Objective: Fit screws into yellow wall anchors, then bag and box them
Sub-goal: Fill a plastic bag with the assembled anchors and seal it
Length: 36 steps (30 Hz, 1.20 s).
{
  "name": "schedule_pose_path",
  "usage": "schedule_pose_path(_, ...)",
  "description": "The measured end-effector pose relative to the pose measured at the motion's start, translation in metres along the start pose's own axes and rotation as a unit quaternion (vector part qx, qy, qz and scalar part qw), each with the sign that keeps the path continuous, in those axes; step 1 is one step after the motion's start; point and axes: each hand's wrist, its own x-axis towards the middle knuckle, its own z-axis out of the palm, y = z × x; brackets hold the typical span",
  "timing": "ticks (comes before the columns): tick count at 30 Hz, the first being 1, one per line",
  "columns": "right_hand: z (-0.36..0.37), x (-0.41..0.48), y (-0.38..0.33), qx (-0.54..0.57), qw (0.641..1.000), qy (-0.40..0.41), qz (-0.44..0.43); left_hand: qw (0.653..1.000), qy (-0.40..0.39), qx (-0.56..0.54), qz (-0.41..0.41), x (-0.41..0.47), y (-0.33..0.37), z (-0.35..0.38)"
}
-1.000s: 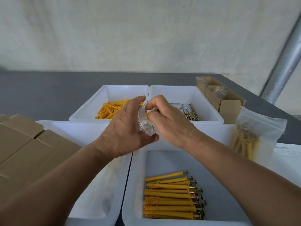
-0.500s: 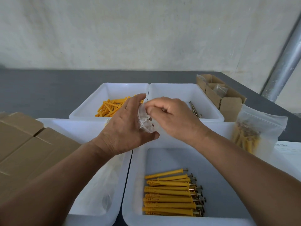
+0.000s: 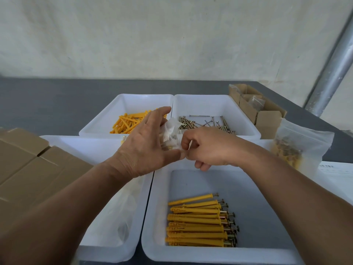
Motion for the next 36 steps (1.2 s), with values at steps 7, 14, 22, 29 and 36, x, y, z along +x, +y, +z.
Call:
schedule_pose_path(7,-0.010,-0.002,0.001,-0.094,0.991,-0.036,0.093,0.999,0.007,0.025,0.036,-0.002,0.008,-0.005)
schedule_pose_path(14,0.012,-0.002,0.013,-0.228,0.922,-0.281,0.140,0.999,0.003,0.027,0.026,-0.002,0.015,-0.007)
schedule_pose_path(22,0.022,0.004,0.016,-0.273,0.906,-0.299,0.124,1.000,0.013,0.010,0.010,-0.003,0.017,-0.008)
schedule_pose_path(29,0.029,0.009,0.022,-0.271,0.902,-0.310,0.132,0.999,0.037,0.002,0.001,-0.001,0.017,-0.011)
schedule_pose_path(36,0.031,0.012,0.024,-0.264,0.900,-0.318,0.137,0.997,0.069,-0.008,-0.025,-0.001,0.019,-0.013)
